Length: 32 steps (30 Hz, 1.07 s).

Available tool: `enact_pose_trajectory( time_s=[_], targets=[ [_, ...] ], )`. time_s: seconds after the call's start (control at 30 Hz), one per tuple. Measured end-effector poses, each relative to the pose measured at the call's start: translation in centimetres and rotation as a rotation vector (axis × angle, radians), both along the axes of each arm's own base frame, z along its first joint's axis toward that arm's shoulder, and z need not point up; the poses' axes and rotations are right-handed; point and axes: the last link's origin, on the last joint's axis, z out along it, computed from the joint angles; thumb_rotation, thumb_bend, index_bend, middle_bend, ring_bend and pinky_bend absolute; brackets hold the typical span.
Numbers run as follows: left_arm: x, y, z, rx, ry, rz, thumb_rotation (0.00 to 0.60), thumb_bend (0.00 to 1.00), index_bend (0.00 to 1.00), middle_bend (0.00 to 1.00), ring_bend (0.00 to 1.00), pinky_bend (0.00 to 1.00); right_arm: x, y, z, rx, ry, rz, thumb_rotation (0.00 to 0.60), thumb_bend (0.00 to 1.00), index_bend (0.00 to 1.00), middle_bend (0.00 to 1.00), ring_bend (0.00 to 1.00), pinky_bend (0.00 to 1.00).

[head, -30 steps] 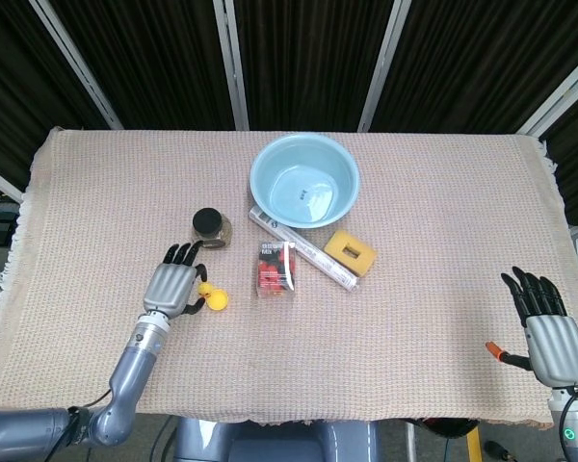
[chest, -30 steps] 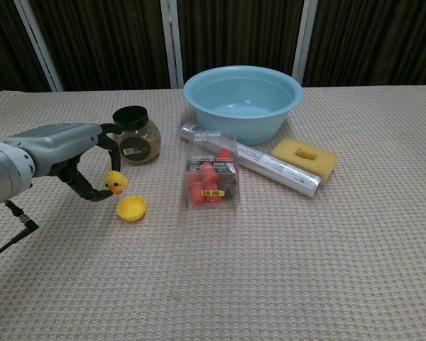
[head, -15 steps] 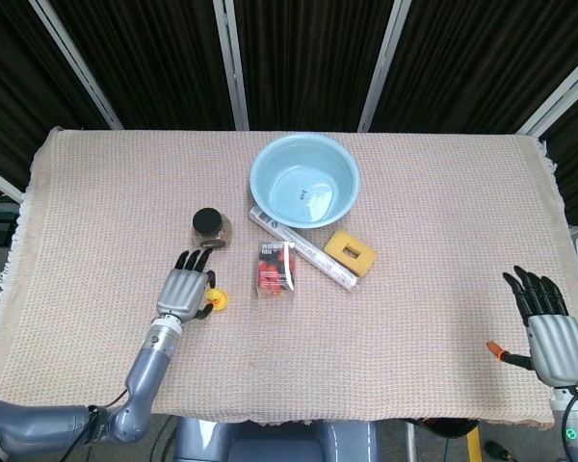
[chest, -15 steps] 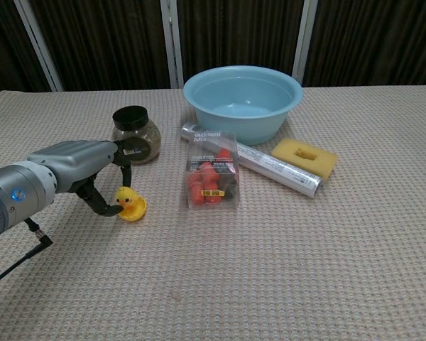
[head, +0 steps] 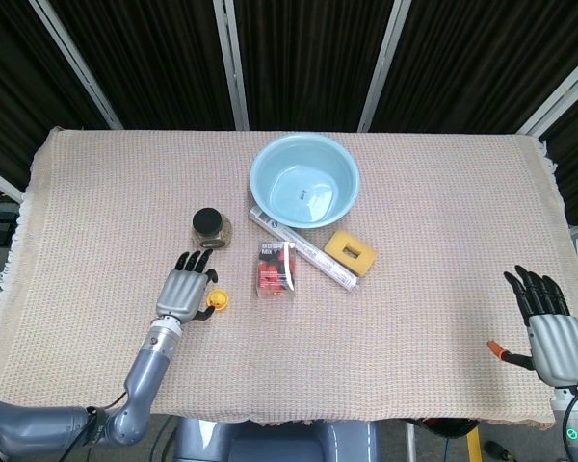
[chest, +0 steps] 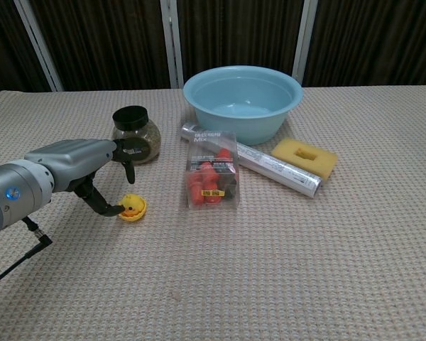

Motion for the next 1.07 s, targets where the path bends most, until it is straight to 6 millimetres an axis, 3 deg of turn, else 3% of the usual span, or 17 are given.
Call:
enact_pose_trajectory(
  time_s=[0.17, 0.3, 0.4, 0.57, 0.73, 1.07],
  targets=[
    [0.1, -0.7, 1.4, 0.011, -0.035, -0.013, 0.600, 0.26, 0.31, 0.00, 0.00, 0.00, -0.1, 0.0, -0.1, 0.003, 0.006, -0.003, 0.600, 0.05, 0.05, 0.00, 0.00, 0.05],
    [-0.7, -1.7, 3.8, 0.052, -0.050, -0.045, 0.600, 0.26, 0.23, 0.00, 0.00, 0.00, -0.1, 0.0, -0.2, 0.009, 0.020, -0.005, 0.600, 0.05, 0.05, 0.00, 0.00, 0.05],
    [-2.2, -3.0, 6.4, 0.094, -0.048, -0.072, 0.600, 0.26, 0.14, 0.00, 0.00, 0.00, -0.2, 0.1, -0.3, 0.013, 0.035, -0.008, 0.600, 0.05, 0.05, 0.00, 0.00, 0.05],
    [-7.0, -6.3, 12.3, 0.184, -0.031, -0.065, 0.600, 0.19, 0.01, 0.00, 0.00, 0.00, -0.1, 0.1, -0.8, 0.025, 0.072, -0.017, 0.600, 0.05, 0.04, 0.00, 0.00, 0.04],
    [-10.6, -10.1, 16.1, 0.242, -0.025, -0.040, 0.600, 0.15, 0.00, 0.00, 0.00, 0.00, 0.0, 0.2, -1.0, 0.029, 0.083, -0.019, 0.600, 0.05, 0.03, 0.00, 0.00, 0.04],
    [-13.9, -13.3, 18.7, 0.326, 0.007, -0.030, 0.600, 0.13, 0.00, 0.00, 0.00, 0.00, 0.1, 0.2, -1.1, 0.023, 0.089, -0.013, 0.600, 0.05, 0.03, 0.00, 0.00, 0.04]
  ],
)
